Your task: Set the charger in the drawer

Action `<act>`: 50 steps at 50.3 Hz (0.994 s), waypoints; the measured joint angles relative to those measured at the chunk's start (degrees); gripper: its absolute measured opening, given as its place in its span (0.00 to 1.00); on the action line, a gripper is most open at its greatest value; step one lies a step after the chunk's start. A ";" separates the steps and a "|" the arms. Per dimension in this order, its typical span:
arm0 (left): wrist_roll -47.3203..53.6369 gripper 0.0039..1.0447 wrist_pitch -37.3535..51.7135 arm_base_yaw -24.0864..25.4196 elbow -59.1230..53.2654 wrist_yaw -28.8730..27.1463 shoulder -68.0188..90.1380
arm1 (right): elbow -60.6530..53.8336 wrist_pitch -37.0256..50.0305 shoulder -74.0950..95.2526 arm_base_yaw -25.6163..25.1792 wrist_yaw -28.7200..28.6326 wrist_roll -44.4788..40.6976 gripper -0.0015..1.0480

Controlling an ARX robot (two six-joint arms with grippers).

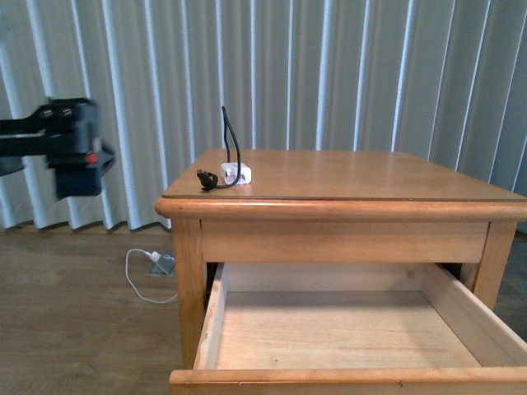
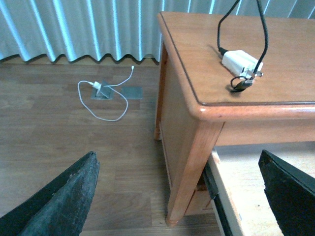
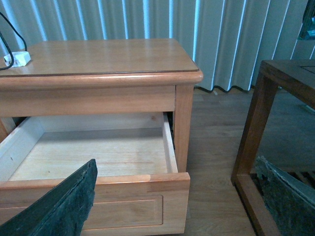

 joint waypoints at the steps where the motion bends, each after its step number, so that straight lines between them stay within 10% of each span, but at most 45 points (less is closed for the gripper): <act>1: 0.04 0.94 -0.13 -0.24 0.76 -0.04 0.68 | 0.00 0.00 0.00 0.00 0.00 0.00 0.92; 50: 3.10 0.94 -18.36 -7.78 57.02 -7.34 47.23 | 0.00 0.00 0.00 0.00 0.00 0.00 0.92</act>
